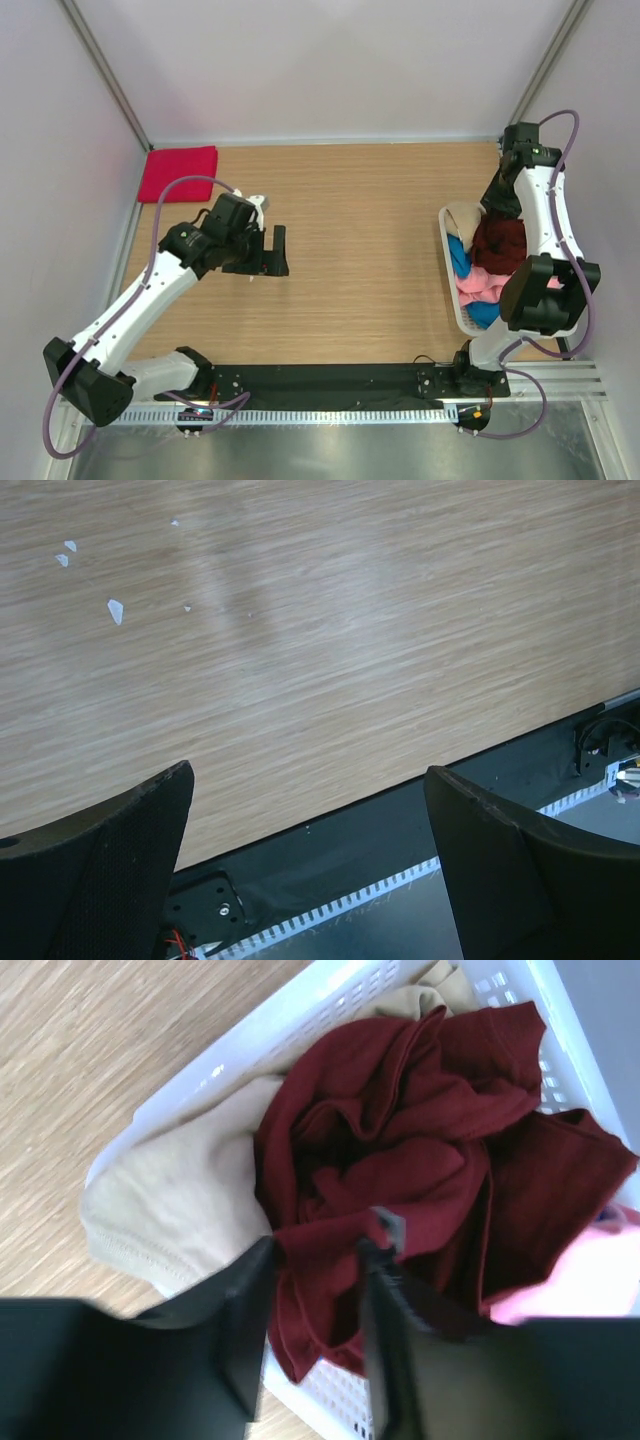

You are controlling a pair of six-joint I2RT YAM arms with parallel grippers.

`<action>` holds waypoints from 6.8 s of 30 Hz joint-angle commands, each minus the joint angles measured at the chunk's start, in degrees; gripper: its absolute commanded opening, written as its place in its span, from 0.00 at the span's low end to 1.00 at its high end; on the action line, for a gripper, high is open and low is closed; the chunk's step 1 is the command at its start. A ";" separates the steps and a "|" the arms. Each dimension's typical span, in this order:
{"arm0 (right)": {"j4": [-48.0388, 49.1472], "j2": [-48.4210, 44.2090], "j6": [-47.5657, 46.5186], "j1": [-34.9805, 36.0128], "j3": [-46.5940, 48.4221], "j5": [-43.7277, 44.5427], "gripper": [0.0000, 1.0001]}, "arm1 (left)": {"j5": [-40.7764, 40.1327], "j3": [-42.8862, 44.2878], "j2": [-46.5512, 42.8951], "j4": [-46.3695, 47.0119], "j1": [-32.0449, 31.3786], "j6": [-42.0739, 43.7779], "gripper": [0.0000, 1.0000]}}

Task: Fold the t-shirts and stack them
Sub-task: Grab the tshirt from the pile, then move the tshirt to the center of the board, then flatten the tshirt out

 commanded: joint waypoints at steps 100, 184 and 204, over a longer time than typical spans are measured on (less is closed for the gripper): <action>22.81 -4.41 6.22 38.80 -19.48 -18.77 0.01 | -13.95 12.01 21.46 -3.52 7.80 -12.11 0.00; 30.97 47.62 -7.24 33.51 26.37 -8.13 0.45 | -15.62 -3.00 -6.22 -14.34 28.73 -21.25 0.65; 31.40 44.28 -7.33 33.60 18.11 -13.66 0.34 | -19.85 1.04 -6.58 -16.01 29.17 -21.69 0.64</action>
